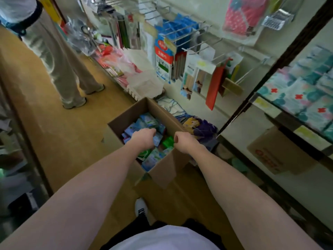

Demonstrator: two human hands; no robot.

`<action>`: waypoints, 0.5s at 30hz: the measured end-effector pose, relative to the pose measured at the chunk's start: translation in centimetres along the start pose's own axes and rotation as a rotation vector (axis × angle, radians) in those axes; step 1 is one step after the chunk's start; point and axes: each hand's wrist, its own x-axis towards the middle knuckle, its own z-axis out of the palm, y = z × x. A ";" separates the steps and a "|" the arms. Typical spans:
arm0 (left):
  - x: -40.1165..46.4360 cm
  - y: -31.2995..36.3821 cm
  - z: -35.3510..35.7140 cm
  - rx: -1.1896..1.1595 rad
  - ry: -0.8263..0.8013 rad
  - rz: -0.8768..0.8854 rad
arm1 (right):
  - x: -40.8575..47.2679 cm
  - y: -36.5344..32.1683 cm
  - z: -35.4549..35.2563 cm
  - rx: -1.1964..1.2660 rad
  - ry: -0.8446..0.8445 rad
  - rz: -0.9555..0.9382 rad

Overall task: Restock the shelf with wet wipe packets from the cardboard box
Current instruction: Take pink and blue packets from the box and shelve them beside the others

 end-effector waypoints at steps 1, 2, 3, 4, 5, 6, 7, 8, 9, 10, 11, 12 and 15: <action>0.2 -1.4 0.5 -0.007 -0.003 0.001 | 0.7 -1.0 0.7 -0.011 -0.016 0.004; 0.5 -2.7 0.9 -0.007 -0.011 0.002 | 1.3 -1.9 1.5 -0.015 -0.031 0.017; 0.7 -3.9 1.3 -0.005 -0.027 0.002 | 1.8 -2.6 2.2 -0.018 -0.046 0.034; 1.1 -5.0 1.6 -0.006 -0.047 0.002 | 2.3 -3.2 2.9 -0.018 -0.058 0.051; 1.5 -5.9 2.0 -0.009 -0.065 0.004 | 2.8 -3.7 3.6 -0.020 -0.069 0.062; 1.8 -6.7 2.3 -0.011 -0.082 0.002 | 3.2 -4.1 4.3 -0.021 -0.075 0.071; 2.1 -7.3 2.5 -0.013 -0.096 0.003 | 3.6 -4.4 4.8 -0.024 -0.080 0.077; 2.4 -7.7 2.8 -0.016 -0.105 0.010 | 4.0 -4.7 5.3 -0.025 -0.090 0.082; 2.6 -8.1 3.1 -0.018 -0.117 0.018 | 4.4 -4.9 5.8 -0.023 -0.104 0.088; 2.9 -8.3 3.3 -0.016 -0.132 0.025 | 4.9 -5.1 6.1 -0.020 -0.121 0.093; 3.2 -8.4 3.5 -0.015 -0.146 0.031 | 5.4 -5.2 6.4 -0.019 -0.134 0.095; 3.7 -8.6 3.7 -0.022 -0.160 0.034 | 6.0 -5.2 6.6 -0.020 -0.146 0.095; 5.6 -9.1 4.7 -0.072 -0.187 0.016 | 8.4 -4.9 7.1 -0.018 -0.178 0.089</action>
